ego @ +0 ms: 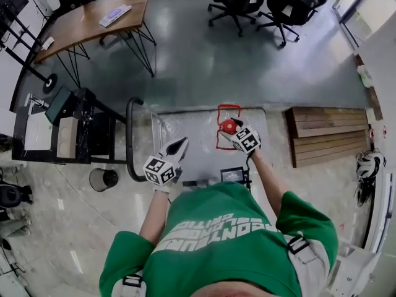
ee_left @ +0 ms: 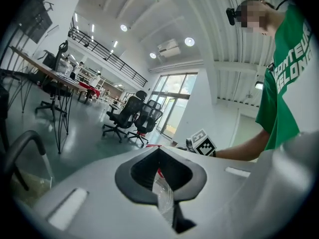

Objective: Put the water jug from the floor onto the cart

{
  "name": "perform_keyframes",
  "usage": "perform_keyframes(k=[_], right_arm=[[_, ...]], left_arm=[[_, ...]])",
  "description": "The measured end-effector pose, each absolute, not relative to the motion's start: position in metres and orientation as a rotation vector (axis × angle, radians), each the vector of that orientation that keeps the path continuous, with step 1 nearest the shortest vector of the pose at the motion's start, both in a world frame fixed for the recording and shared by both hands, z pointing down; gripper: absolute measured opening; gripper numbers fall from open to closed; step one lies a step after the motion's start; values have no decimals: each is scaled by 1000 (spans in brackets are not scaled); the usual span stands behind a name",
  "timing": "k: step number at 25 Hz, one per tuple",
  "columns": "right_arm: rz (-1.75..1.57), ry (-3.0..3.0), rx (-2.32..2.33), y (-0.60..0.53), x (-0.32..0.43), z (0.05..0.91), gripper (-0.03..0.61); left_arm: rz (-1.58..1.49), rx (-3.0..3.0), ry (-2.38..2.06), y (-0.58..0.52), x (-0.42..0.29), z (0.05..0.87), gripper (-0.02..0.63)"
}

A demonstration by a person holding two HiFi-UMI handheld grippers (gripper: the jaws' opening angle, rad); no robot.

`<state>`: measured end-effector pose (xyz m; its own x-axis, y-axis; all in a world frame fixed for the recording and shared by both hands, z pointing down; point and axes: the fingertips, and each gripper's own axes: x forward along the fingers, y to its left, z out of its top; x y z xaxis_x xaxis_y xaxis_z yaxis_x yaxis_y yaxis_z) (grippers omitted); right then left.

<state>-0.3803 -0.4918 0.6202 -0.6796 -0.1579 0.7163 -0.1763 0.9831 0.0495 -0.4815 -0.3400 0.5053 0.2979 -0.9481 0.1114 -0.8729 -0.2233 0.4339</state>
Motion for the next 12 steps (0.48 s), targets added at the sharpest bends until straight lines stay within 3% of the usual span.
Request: perform_keyframes(k=[12], right_arm=[[3,-2178,-117,-516,-424,720,299]], left_arm=[[-176,1907,-1783,-361,-487,521,9]])
